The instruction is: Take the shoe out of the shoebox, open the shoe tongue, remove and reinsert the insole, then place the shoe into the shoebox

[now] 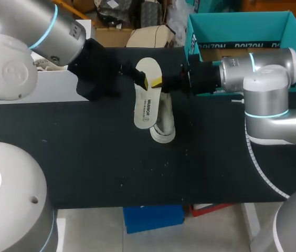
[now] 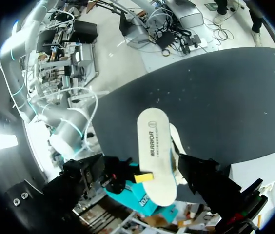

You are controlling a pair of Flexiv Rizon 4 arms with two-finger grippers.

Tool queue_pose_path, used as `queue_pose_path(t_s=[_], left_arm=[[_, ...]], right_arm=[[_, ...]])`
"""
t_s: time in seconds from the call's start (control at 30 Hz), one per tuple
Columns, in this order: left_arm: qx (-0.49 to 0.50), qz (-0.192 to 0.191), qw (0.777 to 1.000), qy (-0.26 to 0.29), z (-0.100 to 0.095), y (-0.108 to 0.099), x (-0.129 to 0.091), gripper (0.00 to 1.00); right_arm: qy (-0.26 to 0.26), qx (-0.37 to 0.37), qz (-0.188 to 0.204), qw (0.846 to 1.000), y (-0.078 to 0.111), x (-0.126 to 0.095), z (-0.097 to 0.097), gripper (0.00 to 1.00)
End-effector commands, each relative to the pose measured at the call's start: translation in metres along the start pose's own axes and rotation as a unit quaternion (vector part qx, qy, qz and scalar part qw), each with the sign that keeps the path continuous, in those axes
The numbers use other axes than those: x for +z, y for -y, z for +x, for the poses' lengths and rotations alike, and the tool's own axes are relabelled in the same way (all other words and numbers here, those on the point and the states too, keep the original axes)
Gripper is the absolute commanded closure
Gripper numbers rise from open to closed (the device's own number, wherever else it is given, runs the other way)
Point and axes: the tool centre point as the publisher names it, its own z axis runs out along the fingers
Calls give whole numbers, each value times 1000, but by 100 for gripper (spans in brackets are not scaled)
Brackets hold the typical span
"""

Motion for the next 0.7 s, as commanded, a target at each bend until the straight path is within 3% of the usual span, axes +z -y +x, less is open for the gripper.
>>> queue_pose_path(t_s=[0.03,0.27,0.7], left_arm=[[9,24,997,-66,-13,-5,-7,0],[28,29,988,-146,-22,-4,-14,0],[31,23,988,-148,-25,-4,-16,0]], right_arm=[[1,0,-1,1000,0,1,0,100],[1,0,-1,1000,0,1,0,100],[1,0,-1,1000,0,1,0,100]])
